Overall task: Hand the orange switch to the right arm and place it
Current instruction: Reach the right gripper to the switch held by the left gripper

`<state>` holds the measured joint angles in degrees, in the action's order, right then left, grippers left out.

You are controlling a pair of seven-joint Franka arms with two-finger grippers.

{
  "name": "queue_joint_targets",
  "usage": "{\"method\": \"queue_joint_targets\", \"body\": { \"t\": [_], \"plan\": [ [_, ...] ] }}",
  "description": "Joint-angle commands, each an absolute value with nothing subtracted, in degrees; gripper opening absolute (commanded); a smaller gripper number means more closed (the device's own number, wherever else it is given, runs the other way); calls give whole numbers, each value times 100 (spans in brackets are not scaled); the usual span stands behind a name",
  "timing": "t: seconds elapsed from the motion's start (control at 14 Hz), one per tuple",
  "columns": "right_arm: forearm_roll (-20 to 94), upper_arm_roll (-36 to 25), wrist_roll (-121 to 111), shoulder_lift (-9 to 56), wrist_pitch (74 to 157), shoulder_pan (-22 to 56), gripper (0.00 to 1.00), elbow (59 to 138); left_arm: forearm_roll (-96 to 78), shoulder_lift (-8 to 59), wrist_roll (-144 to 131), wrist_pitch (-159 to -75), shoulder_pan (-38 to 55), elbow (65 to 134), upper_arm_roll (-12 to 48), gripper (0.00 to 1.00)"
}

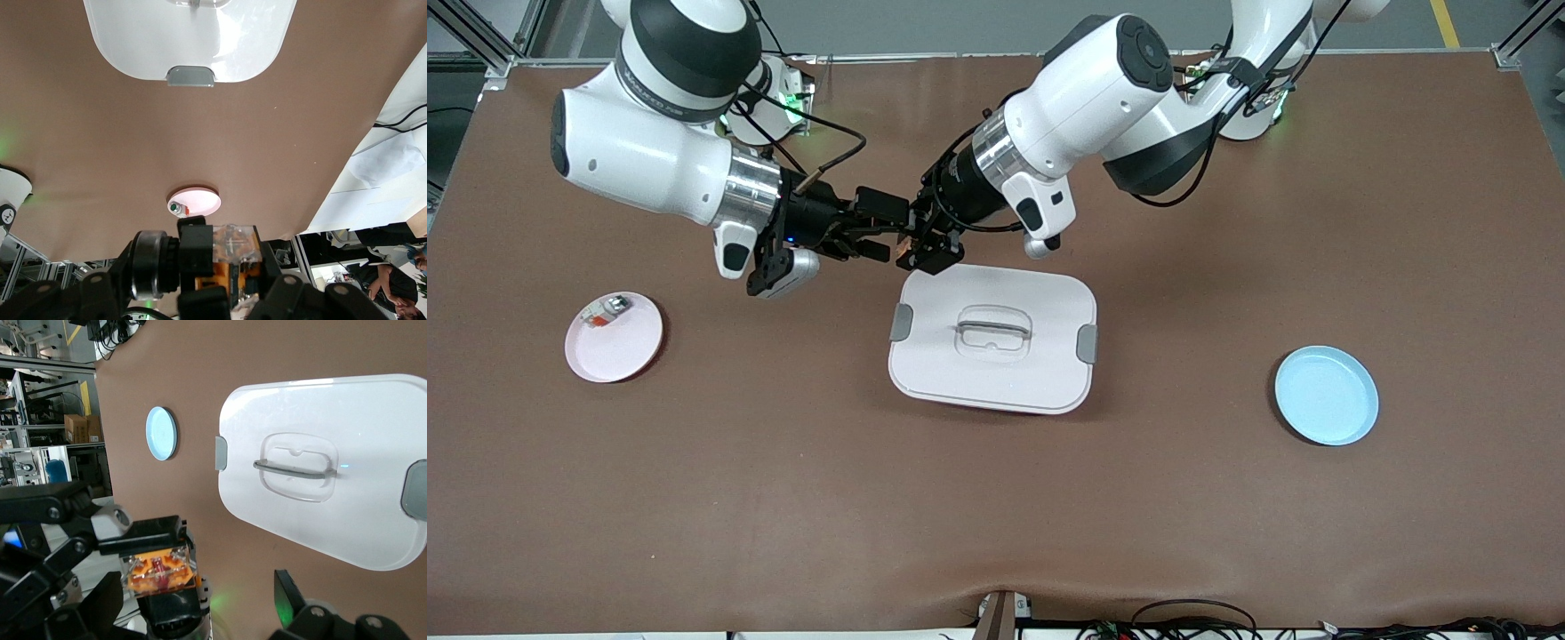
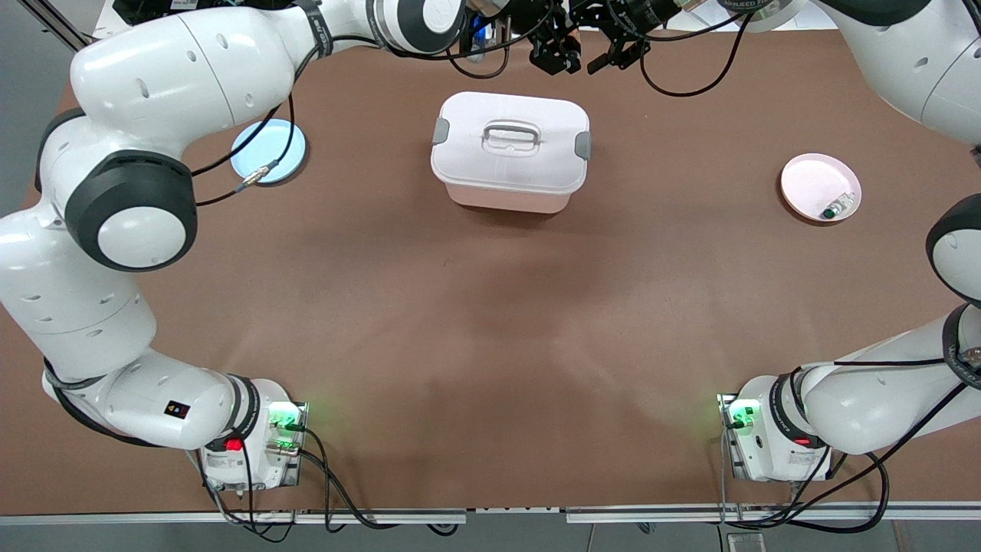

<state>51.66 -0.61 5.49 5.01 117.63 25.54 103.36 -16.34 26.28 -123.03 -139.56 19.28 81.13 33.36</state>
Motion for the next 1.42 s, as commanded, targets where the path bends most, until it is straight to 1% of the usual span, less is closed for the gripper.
{"method": "queue_joint_targets", "body": {
  "t": [0.0, 0.36, 0.78, 0.93, 1.35],
  "plan": [
    [5212, -141, 563, 326, 11392, 2505, 100, 10380, -1670, 2716, -12243, -14054, 1969, 8007, 3349, 20],
    [5212, -141, 519, 334, 11434, 2461, 100, 10336, -1670, 2707, -12243, -14054, 1969, 8007, 3349, 20],
    [5212, -141, 492, 475, 11619, 2505, 100, 10037, -1670, 2698, -12252, -14054, 1969, 8007, 3349, 20],
    [5203, -132, 387, 545, 11777, 2540, 100, 10037, -1670, 2698, -12252, -14054, 1969, 8007, 3349, 20],
    [5133, -132, 237, 676, 11804, 2531, 100, 10081, -1670, 2672, -12243, -14054, 1969, 8007, 3357, 20]
  ]
}}
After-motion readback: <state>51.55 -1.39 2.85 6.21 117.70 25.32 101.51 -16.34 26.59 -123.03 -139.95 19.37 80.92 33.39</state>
